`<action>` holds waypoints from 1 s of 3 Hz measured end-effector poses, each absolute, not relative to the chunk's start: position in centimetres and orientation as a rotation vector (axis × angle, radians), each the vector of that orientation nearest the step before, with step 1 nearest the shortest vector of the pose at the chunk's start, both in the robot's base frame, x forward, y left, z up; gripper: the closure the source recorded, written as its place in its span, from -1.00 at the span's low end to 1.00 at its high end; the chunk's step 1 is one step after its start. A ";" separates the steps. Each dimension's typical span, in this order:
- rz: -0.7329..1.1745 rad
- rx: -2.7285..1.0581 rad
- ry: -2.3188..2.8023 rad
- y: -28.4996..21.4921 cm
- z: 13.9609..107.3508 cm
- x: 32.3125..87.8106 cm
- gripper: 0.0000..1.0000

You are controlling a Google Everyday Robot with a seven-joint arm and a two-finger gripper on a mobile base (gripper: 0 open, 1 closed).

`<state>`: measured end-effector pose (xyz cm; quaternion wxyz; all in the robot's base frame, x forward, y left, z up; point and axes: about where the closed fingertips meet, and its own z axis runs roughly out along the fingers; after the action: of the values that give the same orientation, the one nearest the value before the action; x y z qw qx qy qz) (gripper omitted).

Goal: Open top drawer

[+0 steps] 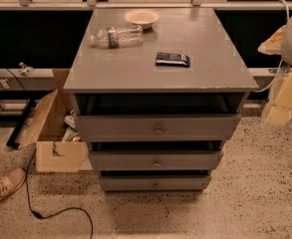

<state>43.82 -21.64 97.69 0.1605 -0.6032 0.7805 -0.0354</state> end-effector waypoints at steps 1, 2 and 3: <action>-0.102 -1.723 2.229 -21.6 97.7 43.8 -1.00; -0.040 -1.734 2.221 -21.2 95.3 43.8 -1.00; 0.048 -1.734 2.223 -20.4 91.7 43.5 -1.00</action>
Offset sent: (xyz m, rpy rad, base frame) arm -0.0019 0.0094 -0.0656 0.0840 0.0843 0.0438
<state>43.47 -20.43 91.67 0.1601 -0.6071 0.7781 0.0166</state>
